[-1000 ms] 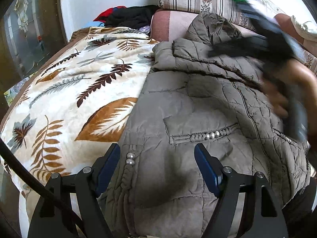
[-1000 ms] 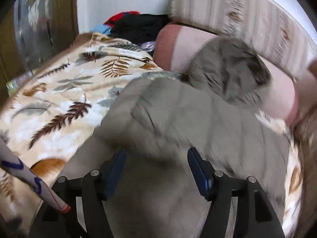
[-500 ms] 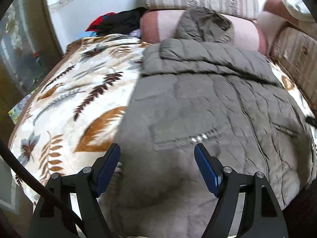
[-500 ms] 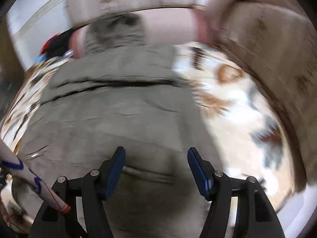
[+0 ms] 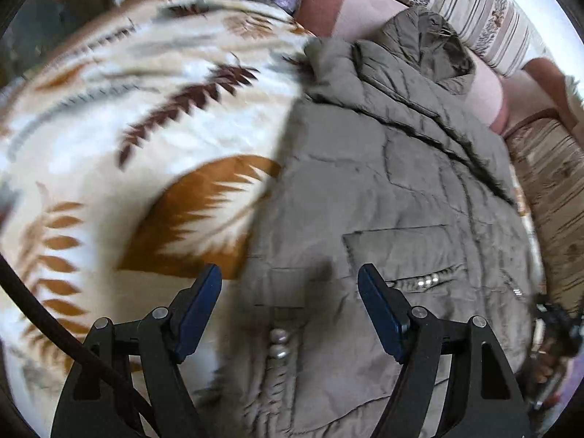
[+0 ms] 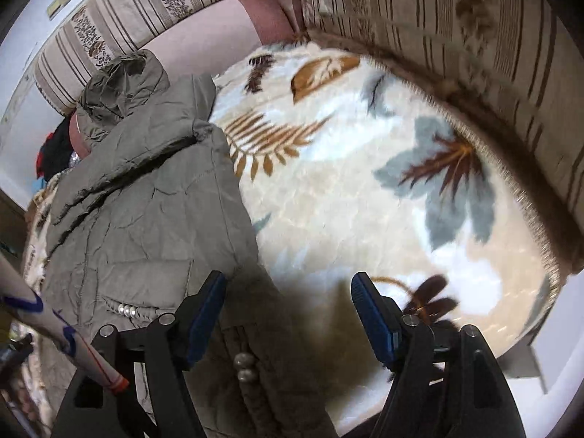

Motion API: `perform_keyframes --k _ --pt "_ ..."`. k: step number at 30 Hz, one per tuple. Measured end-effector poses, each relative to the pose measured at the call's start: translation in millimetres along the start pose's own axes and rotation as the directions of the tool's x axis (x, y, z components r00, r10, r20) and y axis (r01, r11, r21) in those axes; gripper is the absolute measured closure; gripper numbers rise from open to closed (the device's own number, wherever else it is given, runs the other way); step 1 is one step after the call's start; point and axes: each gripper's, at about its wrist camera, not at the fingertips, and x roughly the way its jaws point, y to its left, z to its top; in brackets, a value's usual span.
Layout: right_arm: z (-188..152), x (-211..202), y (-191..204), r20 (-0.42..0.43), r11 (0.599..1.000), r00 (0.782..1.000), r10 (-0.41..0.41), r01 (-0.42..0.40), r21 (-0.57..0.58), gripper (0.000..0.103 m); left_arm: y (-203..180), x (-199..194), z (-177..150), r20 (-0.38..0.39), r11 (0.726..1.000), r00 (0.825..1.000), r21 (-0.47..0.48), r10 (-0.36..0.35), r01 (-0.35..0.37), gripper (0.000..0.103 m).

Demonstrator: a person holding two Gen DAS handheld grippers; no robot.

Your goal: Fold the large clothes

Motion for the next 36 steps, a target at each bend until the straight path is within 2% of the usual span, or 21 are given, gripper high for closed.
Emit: perform_keyframes --k 2,4,8,10,11,12,13,15,18,20,22,24,25,26,28,30,32,36 --pt "1 7 -5 -0.026 0.998 0.999 0.046 -0.045 0.040 0.026 3 12 1 -0.038 0.997 0.996 -0.022 -0.075 0.075 0.027" --pt "1 12 -6 -0.038 0.994 0.995 0.094 -0.092 0.061 0.022 5 21 1 -0.064 0.992 0.990 -0.042 -0.123 0.120 0.021" --pt "-1 24 0 -0.069 0.988 0.987 0.143 -0.138 0.063 0.020 1 25 -2 -0.066 0.984 0.983 -0.044 -0.174 0.171 0.017" --pt "-2 25 10 -0.084 0.989 0.985 0.149 -0.149 0.013 0.023 -4 24 -6 -0.071 0.987 0.984 -0.026 -0.162 0.160 0.017" --pt "-4 25 15 -0.094 0.989 0.985 0.147 -0.148 -0.010 0.031 -8 24 -8 -0.078 0.990 0.987 -0.006 -0.141 0.141 0.021" --pt "-6 27 19 -0.109 0.988 0.984 0.143 -0.147 -0.035 0.067 -14 25 -12 -0.084 0.994 0.990 0.016 -0.111 0.113 0.035" --pt "-9 28 26 -0.134 0.988 0.982 0.132 -0.141 -0.058 0.080 -18 25 -14 -0.089 0.996 0.993 0.032 -0.081 0.084 0.045" --pt "-15 18 32 -0.125 0.990 0.987 0.100 -0.111 -0.092 0.086 -27 17 -27 -0.080 0.996 0.996 0.080 -0.033 0.039 0.050" --pt "-23 12 39 -0.114 0.989 0.993 0.037 -0.053 -0.141 0.085 -31 5 -43 -0.049 0.991 0.998 0.136 0.025 -0.019 0.050" --pt "-25 13 42 -0.109 0.986 0.994 -0.018 0.000 -0.166 0.074 -29 -3 -45 -0.036 0.992 0.998 0.124 0.045 -0.041 0.050" --pt "-22 8 44 -0.103 0.988 0.994 -0.043 0.027 -0.150 0.070 -25 -15 -43 -0.022 0.993 0.998 0.107 0.053 -0.050 0.050" --pt "-21 -12 48 -0.063 0.988 0.997 -0.044 0.034 -0.152 0.069 -24 -36 -40 0.022 0.994 0.999 0.105 0.029 -0.031 0.049" --pt "-20 -20 50 -0.043 0.986 0.998 -0.047 0.039 -0.161 0.065 -25 -45 -38 0.045 0.994 0.999 0.107 0.019 -0.024 0.048" --pt "-19 -33 56 -0.008 0.983 0.999 -0.047 0.044 -0.178 0.062 -26 -56 -34 0.075 0.994 0.997 0.109 0.014 -0.022 0.047" --pt "-14 -52 72 0.036 0.978 0.999 -0.007 0.014 -0.210 0.061 -30 -67 -25 0.115 0.994 0.993 0.105 0.013 -0.025 0.037" --pt "-9 -62 89 0.054 0.972 0.998 0.027 -0.013 -0.236 0.055 -36 -72 -12 0.149 0.995 0.989 0.096 0.009 -0.024 0.035" --pt "-3 -66 114 0.051 0.960 0.997 0.063 -0.047 -0.278 0.049 -43 -67 2 0.170 0.995 0.985 0.096 0.012 -0.029 0.032" --pt "10 -54 170 0.020 0.932 0.997 0.079 -0.067 -0.355 0.048 -60 -49 27 0.210 0.990 0.977 0.123 0.044 -0.071 0.030"
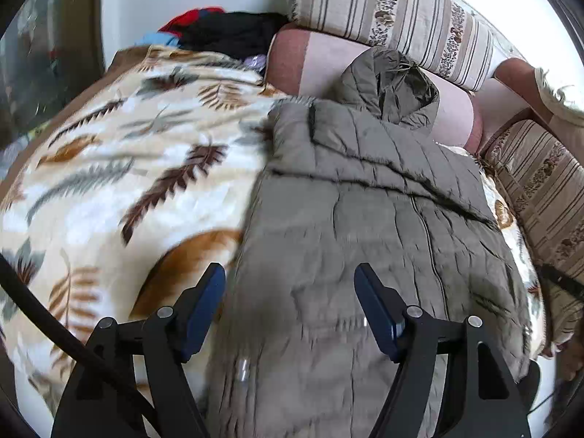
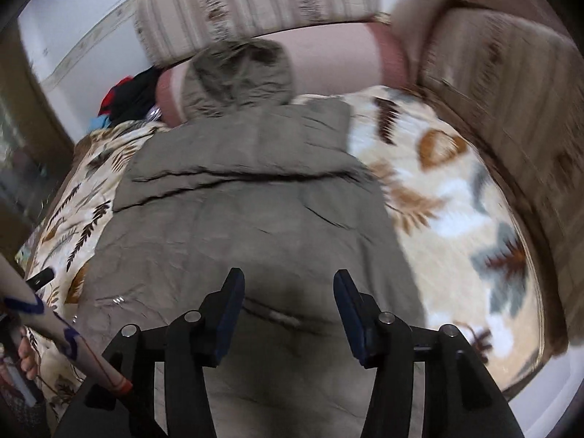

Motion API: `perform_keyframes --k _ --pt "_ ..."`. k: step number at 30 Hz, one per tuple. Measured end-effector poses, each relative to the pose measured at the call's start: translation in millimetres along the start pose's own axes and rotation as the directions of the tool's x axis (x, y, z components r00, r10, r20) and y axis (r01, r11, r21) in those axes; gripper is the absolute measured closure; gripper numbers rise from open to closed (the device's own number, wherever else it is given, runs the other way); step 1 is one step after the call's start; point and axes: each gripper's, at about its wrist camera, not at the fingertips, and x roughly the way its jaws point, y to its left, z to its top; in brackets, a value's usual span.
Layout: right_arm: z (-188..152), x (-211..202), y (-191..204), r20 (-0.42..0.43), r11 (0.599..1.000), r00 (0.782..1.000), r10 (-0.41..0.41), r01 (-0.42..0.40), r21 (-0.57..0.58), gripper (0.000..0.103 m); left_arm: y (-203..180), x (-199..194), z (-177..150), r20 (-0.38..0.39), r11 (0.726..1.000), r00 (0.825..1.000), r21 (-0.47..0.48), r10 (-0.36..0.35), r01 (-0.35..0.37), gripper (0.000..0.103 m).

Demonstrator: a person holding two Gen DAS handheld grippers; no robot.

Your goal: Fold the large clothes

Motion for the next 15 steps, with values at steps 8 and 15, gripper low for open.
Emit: perform_keyframes --k 8,15 --pt "95 50 80 0.004 0.996 1.000 -0.006 0.007 -0.092 0.043 -17 75 24 0.025 0.997 0.999 0.079 0.020 -0.022 0.030" --pt "235 134 117 -0.024 1.000 1.000 0.014 -0.013 0.021 0.030 -1 112 20 -0.012 0.995 0.998 0.070 -0.069 0.069 0.030"
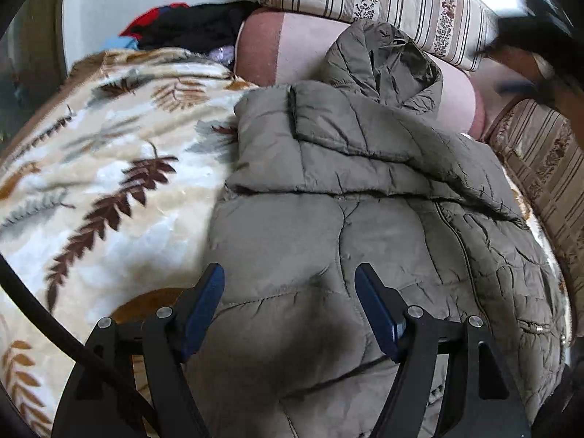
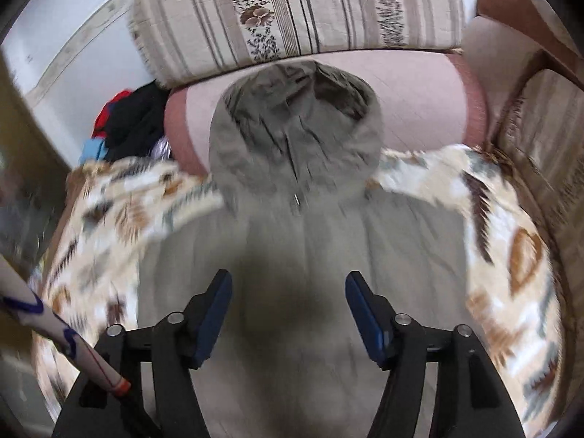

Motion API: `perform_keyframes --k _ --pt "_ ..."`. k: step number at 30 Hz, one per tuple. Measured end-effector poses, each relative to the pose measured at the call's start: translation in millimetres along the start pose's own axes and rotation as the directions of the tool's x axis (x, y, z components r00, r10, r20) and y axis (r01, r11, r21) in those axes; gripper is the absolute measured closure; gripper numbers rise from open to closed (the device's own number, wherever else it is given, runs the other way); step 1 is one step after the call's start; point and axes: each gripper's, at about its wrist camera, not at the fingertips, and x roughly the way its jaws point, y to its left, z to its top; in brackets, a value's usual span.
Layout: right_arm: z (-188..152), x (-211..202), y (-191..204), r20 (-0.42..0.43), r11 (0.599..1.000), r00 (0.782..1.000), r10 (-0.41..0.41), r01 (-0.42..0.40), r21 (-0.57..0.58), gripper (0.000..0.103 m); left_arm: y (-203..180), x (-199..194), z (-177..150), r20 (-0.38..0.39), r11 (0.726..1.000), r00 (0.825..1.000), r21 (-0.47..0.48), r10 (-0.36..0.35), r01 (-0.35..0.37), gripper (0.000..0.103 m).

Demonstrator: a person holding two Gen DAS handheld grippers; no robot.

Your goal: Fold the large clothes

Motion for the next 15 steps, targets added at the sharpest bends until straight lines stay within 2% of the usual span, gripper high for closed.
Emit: perform_keyframes --k 3,4,6,9,15 --pt "55 30 17 0.027 0.999 0.999 -0.025 0.024 0.036 0.026 10 11 0 -0.034 0.997 0.997 -0.037 -0.068 0.066 0.029" --pt "81 42 25 0.054 0.998 0.998 -0.031 0.028 0.058 0.021 11 13 -1 -0.041 0.996 0.996 -0.044 -0.079 0.078 0.029" --pt "116 60 33 0.088 0.995 0.996 -0.015 0.006 0.097 0.014 12 17 0 -0.051 0.994 0.993 -0.050 -0.102 0.100 0.027" --pt "159 89 39 0.124 0.984 0.992 0.014 -0.035 0.173 0.013 11 22 -1 -0.064 0.992 0.990 -0.046 -0.123 0.120 0.022" --pt "202 152 38 0.117 0.961 0.993 -0.027 -0.006 0.277 0.013 7 30 -5 -0.082 0.993 0.989 -0.022 -0.119 0.118 0.018"
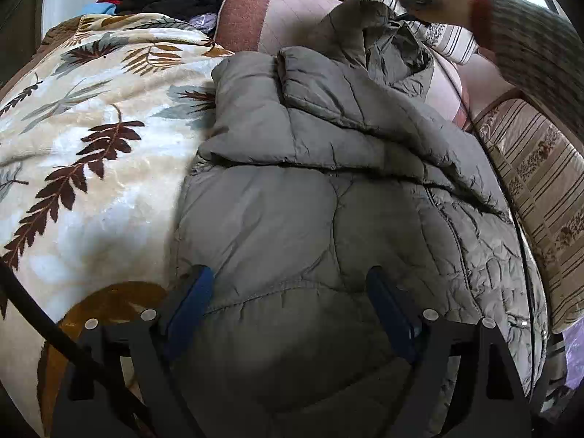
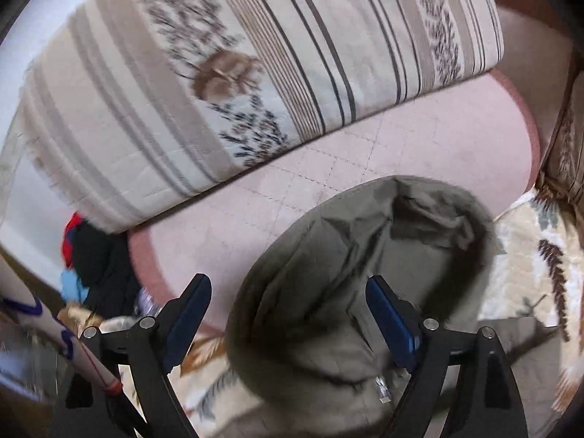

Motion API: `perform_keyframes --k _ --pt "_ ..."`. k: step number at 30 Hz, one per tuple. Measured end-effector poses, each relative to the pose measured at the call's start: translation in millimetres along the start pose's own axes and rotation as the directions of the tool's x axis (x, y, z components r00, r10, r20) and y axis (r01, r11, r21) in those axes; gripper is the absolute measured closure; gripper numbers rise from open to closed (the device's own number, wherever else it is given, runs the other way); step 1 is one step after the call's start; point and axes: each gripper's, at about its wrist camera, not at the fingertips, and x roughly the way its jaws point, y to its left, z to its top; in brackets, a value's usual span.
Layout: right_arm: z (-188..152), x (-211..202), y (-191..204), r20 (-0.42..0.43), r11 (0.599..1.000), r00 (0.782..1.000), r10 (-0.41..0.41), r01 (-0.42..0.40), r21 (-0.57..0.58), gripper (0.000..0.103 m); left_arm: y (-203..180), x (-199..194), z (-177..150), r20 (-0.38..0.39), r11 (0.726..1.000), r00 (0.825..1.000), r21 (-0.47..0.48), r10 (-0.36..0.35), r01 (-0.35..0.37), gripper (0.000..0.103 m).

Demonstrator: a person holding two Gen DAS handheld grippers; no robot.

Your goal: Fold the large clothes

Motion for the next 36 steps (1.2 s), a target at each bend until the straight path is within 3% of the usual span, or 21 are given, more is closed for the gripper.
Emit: perform_keyframes --k 3,5,7,8,12,18,24,28,32,36 --pt "5 29 -6 -0.010 0.999 1.000 -0.017 0.018 0.047 0.014 -1 3 0 -0.004 1.000 1.000 0.010 0.003 -0.003 0.016" --pt "3 44 -12 -0.022 0.998 0.999 -0.041 0.042 0.053 0.031 -3 5 1 -0.007 1.000 1.000 0.016 0.005 -0.004 0.015" --pt "0 52 -17 -0.060 0.998 0.998 -0.035 0.038 0.040 0.092 -3 6 0 -0.010 1.000 1.000 0.018 0.007 -0.007 0.015" --pt "-3 53 -19 -0.081 0.999 0.996 -0.024 0.026 0.029 0.092 -3 6 0 -0.011 1.000 1.000 0.019 0.009 -0.009 0.015" --pt "-14 19 -19 -0.033 0.996 0.998 -0.061 0.059 -0.060 0.095 -2 5 0 -0.013 1.000 1.000 0.020 0.015 -0.015 0.015" --pt "-49 -72 -17 0.013 0.985 0.999 -0.035 0.037 -0.170 0.096 0 -1 0 -0.006 1.000 1.000 0.006 0.005 -0.005 0.015" --pt "-119 -171 -28 0.010 0.964 1.000 0.029 -0.025 -0.265 0.097 12 -22 0 0.033 0.997 0.998 -0.051 -0.051 0.052 0.015" --pt "-181 -214 -55 -0.033 0.956 0.997 0.069 -0.076 -0.284 0.097 20 -38 0 0.079 0.997 0.996 -0.076 -0.030 0.036 0.015" --pt "-241 -212 -83 -0.097 0.965 0.992 0.080 -0.102 -0.242 0.097 31 -43 1 0.090 0.992 0.996 -0.121 -0.023 0.033 0.015" --pt "-278 -150 -107 -0.200 0.986 0.980 0.002 -0.036 -0.165 0.097 33 -40 2 0.091 0.993 0.996 -0.117 0.003 0.008 0.015"
